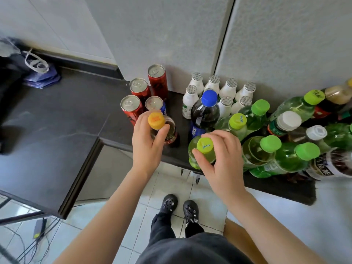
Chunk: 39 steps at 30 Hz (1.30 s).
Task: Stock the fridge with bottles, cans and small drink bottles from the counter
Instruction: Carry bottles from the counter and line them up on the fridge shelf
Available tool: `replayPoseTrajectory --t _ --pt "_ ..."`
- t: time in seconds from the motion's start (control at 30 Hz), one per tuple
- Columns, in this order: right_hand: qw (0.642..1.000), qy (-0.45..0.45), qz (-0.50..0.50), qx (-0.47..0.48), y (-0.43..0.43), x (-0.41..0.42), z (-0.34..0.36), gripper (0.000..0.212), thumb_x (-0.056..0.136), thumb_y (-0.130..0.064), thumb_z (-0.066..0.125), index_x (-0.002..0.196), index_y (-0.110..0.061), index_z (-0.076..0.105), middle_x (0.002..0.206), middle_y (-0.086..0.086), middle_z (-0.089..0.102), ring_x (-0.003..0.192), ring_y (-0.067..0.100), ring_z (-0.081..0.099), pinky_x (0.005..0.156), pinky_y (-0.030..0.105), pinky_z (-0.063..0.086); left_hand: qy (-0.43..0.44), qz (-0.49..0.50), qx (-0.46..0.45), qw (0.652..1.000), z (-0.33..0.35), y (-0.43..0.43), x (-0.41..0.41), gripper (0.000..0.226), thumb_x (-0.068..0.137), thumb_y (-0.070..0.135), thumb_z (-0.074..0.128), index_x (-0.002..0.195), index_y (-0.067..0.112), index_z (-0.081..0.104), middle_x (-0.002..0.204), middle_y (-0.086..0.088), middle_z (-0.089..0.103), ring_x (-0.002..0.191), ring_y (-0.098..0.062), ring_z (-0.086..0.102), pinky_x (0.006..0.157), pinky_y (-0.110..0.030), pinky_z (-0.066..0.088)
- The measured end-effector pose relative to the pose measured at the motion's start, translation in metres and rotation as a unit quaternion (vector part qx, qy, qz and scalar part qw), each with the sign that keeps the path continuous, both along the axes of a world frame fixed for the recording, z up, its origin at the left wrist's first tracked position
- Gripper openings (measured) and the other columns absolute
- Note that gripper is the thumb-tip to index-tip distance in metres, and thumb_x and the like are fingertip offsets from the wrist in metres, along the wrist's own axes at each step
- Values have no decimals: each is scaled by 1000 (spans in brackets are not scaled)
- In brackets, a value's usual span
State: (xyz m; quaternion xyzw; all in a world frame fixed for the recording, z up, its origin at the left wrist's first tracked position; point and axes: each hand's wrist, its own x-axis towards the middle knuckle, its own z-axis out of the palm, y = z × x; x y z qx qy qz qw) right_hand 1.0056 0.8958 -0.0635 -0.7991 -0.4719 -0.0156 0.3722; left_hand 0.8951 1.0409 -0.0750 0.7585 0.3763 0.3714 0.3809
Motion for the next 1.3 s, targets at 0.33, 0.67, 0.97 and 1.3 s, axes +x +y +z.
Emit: replayPoseTrajectory --t 0.33,0.67,0.97,1.3 --pt "975 142 163 57 19 -23 -14 37 93 -36 50 110 -4 58 108 2 62 101 19 57 92 26 42 -127 240 -140 952 2 -50 -71 24 90 33 45 93 19 65 92 -10 67 83 -27 62 76 -37 51" --pt "887 205 403 -95 50 -132 -27 44 89 -50 43 107 -12 55 102 -1 59 96 14 53 87 13 36 -148 458 -190 855 7 -120 -211 34 84 49 45 81 22 64 86 4 67 76 -5 61 65 -14 49" --pt "805 179 545 -153 16 -274 -29 37 89 -48 44 100 -14 55 98 2 61 92 13 51 82 19 37 -181 569 -188 780 -2 -218 -323 40 86 50 46 87 13 62 93 -1 67 84 -9 62 72 -17 49" --pt "703 170 669 -172 -106 -490 -20 41 86 -55 42 100 -19 54 96 -4 57 90 11 52 78 25 40 -212 698 -103 676 7 -397 -507 34 82 54 48 90 24 63 88 15 64 84 -3 59 75 -13 46"
